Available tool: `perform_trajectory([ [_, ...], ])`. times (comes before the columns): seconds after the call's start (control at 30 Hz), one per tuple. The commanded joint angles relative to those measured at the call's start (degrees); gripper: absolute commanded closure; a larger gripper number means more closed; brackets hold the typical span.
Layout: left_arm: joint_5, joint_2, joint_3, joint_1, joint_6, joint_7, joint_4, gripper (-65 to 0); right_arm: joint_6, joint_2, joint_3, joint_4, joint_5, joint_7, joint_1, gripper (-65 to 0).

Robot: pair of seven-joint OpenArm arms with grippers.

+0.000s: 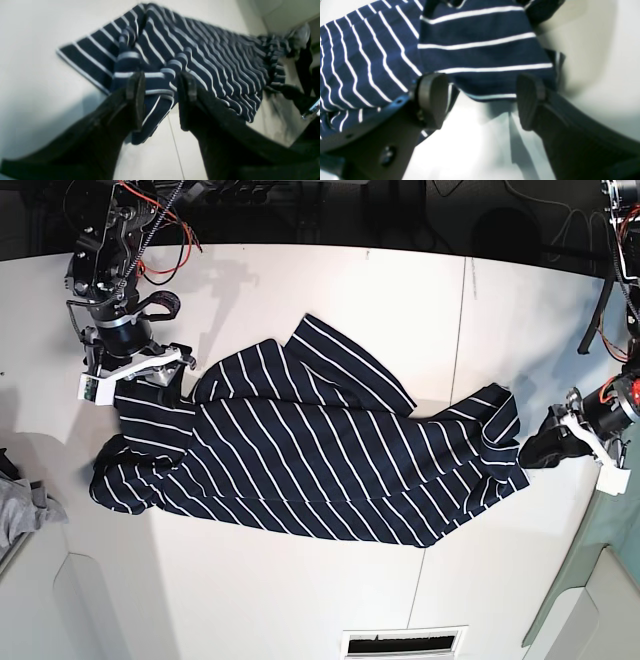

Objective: Layout the t-shirt on the table in an organized manner, then fold the t-shirt properly
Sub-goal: 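Pull the grippers apart to stretch the shirt across the table, then regrasp the shirt edges with both grippers near the stretched ends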

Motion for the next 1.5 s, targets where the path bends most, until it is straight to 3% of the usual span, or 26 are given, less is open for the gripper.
perform_trajectory([
  [0.0,-1.1,-1.1,-0.4,0.3,-0.7,-1.2,0.9,-24.1,0.4,0.2,0.1,0.9,-0.3,1.5,0.6,-42.2],
  [0.1,-0.9,-0.6,-0.4,3.9,-0.7,-2.3,0.9,-24.3,0.4,0.2,0.1,0.9,-1.5,1.5,0.6,-42.2],
  [0.17,0.3,0.4,-0.4,6.2,-0.7,-5.1,0.9,-29.0,0.4,0.2,0.1,0.9,-1.5,1.5,0.6,-42.2],
  [0.3,9.6,3.2,-0.4,9.3,-0.3,-12.2,0.8,-35.9,0.4,0.2,0.1,0.9,-1.5,1.5,0.6,-42.2],
  [0.37,13.8,4.5,-0.4,10.1,2.3,-14.2,0.7,-35.9,0.4,0.2,0.1,0.9,-1.5,1.5,0.6,-42.2],
  [0.5,17.5,6.9,-0.3,10.7,2.7,-19.1,0.3,-35.9,0.4,0.2,0.1,0.9,-1.5,1.5,0.6,-42.2],
  [0.63,19.7,8.8,-0.3,8.8,6.9,-20.1,-0.6,-35.9,0.4,0.2,0.1,0.9,-1.5,1.5,0.6,-42.2],
  [0.7,22.1,9.6,-0.2,7.1,7.0,-20.4,-1.9,-35.9,0.4,0.2,0.1,0.9,-1.5,1.5,0.6,-42.2],
  [0.77,22.9,9.7,1.2,5.5,8.0,-21.3,-3.9,-35.9,0.4,0.2,0.1,0.9,-1.4,1.5,0.6,-42.2],
  [0.9,26.6,9.6,4.9,1.9,13.6,-23.6,-9.3,-35.9,0.4,0.1,0.1,0.9,-0.6,1.5,0.6,-42.2],
  [1.07,27.8,9.6,6.6,0.0,14.6,-26.0,-12.4,-35.6,0.4,0.1,0.1,0.9,1.6,-2.7,0.5,-42.2],
  [1.13,27.8,9.7,6.8,-0.1,14.6,-26.0,-12.4,-28.9,2.0,0.0,0.0,0.9,2.9,-5.5,0.3,-42.2],
  [1.2,27.8,9.7,6.8,-0.1,14.6,-26.0,-12.4,-16.0,5.6,-0.3,-0.5,0.9,2.8,-6.8,-0.1,-42.2],
  [1.3,27.8,9.7,6.8,-0.1,14.1,-26.0,-12.4,0.0,7.3,-1.0,-2.0,0.9,4.3,-6.7,-1.1,-42.2],
  [1.47,25.6,9.4,6.8,-0.1,9.4,-26.0,-12.3,0.0,7.2,-2.8,-6.8,0.8,4.3,-5.4,-2.4,-42.2],
])
